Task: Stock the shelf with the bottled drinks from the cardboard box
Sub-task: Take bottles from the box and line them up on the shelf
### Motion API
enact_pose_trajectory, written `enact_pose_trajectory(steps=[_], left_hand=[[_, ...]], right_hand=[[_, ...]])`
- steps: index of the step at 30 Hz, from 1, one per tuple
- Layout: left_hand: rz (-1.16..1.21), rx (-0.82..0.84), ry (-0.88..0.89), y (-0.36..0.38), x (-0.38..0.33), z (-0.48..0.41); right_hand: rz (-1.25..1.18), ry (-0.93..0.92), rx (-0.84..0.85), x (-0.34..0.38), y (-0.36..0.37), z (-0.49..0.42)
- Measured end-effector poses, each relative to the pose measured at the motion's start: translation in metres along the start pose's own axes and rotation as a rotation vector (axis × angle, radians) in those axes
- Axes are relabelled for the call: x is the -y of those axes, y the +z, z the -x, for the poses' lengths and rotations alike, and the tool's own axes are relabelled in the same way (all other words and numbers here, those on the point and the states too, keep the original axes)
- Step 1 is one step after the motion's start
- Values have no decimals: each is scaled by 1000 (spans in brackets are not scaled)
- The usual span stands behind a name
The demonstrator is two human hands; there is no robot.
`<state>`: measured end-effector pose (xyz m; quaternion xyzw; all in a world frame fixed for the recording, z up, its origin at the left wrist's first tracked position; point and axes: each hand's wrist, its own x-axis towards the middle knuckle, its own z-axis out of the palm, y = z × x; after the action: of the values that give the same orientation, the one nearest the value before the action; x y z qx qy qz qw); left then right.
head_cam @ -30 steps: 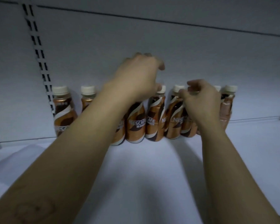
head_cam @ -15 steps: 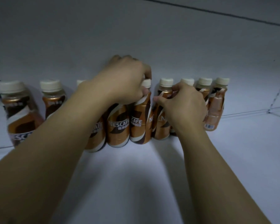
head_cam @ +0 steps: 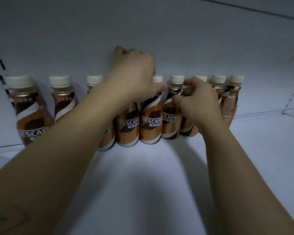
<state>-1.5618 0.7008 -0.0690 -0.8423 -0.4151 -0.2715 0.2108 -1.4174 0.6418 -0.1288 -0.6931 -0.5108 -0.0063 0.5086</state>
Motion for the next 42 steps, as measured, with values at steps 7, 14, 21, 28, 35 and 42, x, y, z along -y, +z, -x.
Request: enact_pose_trajectory(steps=[7, 14, 21, 28, 35, 42], left_hand=[[91, 17, 25, -4, 3, 4], [188, 85, -102, -5, -3, 1], [156, 48, -198, 0, -7, 2], [70, 32, -172, 2, -9, 3], [51, 40, -134, 3, -8, 3], [27, 49, -125, 4, -7, 1]], right_hand=[[119, 19, -137, 5, 8, 4], [-16, 61, -76, 2, 4, 1], [-139, 95, -50, -5, 4, 1], [57, -17, -189, 4, 8, 6], [-18, 1, -155, 0, 6, 2], [-31, 6, -151, 0, 5, 0]])
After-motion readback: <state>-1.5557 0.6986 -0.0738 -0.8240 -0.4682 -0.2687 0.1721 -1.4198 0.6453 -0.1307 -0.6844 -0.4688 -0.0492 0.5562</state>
